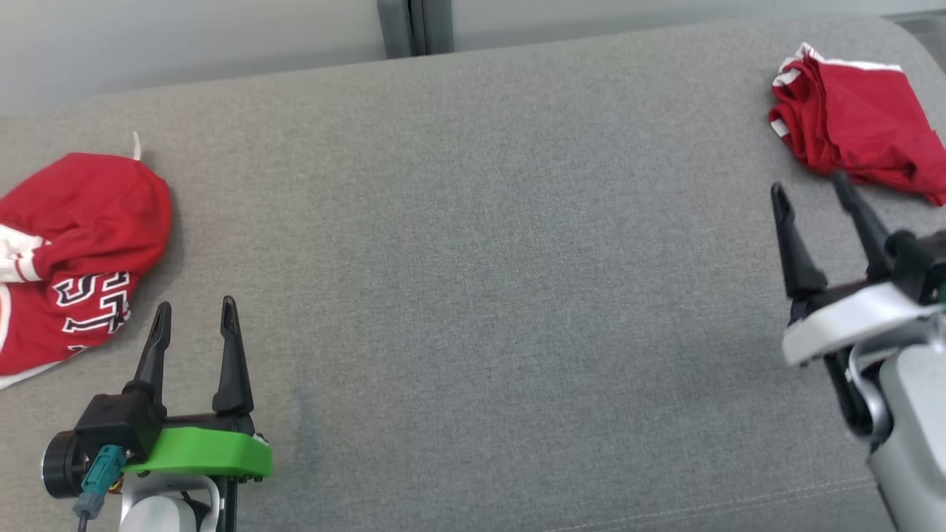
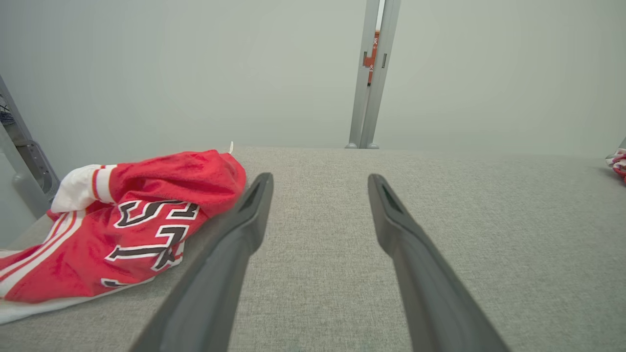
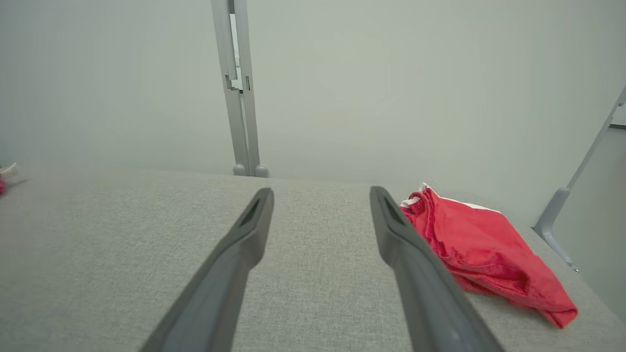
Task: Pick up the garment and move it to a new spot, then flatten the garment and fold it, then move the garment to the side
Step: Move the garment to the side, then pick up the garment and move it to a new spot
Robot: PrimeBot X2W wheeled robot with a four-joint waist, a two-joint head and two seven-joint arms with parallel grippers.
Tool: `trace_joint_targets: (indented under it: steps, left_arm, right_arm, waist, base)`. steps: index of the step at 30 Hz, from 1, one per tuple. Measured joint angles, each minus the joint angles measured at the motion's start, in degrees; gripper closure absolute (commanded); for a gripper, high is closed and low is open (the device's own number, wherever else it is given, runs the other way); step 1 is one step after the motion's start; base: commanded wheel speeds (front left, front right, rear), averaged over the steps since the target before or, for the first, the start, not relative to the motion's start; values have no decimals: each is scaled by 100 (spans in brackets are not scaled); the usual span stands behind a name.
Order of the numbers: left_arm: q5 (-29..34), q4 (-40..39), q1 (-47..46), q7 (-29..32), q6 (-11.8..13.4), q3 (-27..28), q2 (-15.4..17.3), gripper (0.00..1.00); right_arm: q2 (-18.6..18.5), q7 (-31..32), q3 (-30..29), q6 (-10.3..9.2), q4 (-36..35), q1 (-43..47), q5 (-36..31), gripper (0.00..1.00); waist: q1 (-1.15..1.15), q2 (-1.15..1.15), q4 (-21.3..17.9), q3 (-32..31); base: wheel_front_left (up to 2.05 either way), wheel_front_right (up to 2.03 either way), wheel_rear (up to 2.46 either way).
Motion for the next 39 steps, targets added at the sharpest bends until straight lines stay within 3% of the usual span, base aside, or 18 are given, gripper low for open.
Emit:
trace_joint_targets:
  steps: [17,39]
  left_arm:
    - [-20,353,338,1,-79,65,-11,0]
    - [-11,409,450,1,-122,144,-13,0]
  right_arm:
    - [994,-1,-702,0,-905,1910,-313,0]
    - [1236,-1,-772,0,-1023,2215,-527,0]
  waist:
    - [0,0,274,-762]
    - [0,0,398,-958]
  base:
    - [0,0,0]
    - [0,0,0]
